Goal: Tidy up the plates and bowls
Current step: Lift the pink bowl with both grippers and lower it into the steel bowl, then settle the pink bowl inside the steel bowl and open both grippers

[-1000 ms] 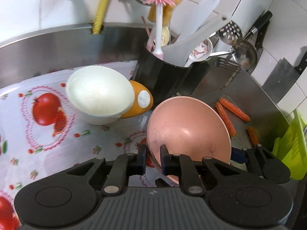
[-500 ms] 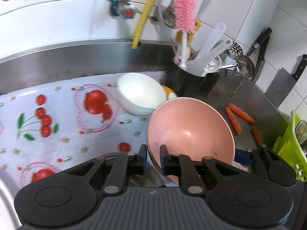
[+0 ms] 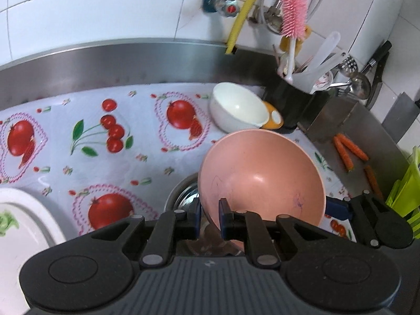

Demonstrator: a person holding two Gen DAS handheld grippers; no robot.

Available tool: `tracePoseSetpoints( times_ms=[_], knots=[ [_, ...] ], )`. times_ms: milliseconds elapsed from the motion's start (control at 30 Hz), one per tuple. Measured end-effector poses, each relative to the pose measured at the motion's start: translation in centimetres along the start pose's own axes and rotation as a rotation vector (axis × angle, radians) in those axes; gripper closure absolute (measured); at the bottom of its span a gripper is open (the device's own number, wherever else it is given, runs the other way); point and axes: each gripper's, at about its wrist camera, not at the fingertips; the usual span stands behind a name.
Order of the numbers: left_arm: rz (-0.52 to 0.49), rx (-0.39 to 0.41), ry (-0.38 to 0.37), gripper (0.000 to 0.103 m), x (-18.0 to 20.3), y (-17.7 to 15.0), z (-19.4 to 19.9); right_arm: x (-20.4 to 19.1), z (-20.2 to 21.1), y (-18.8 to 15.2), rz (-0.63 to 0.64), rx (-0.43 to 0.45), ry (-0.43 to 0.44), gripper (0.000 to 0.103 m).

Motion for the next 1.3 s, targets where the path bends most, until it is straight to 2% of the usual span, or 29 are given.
tracePoseSetpoints(
  times_ms=[700,1300],
  knots=[
    [-0.038,-0.073,0.036,0.0,-0.2,-1.3,-1.0,-0.6,-1.7,-1.5,0.011,-0.082,0.03,0.095],
    [-0.04,-0.08,0.032,0.0,-0.2,-1.3,-1.3,-0.7,-1.8,-1.7,0.027,-0.1,0.034,0.095]
  ],
)
Point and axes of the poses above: each gripper's, at about its wrist camera, not at the fingertips, and z roughly against the way its jaws point, x to its right, y to its top, and after that the axes turned 5 degrees about -z, right-handed
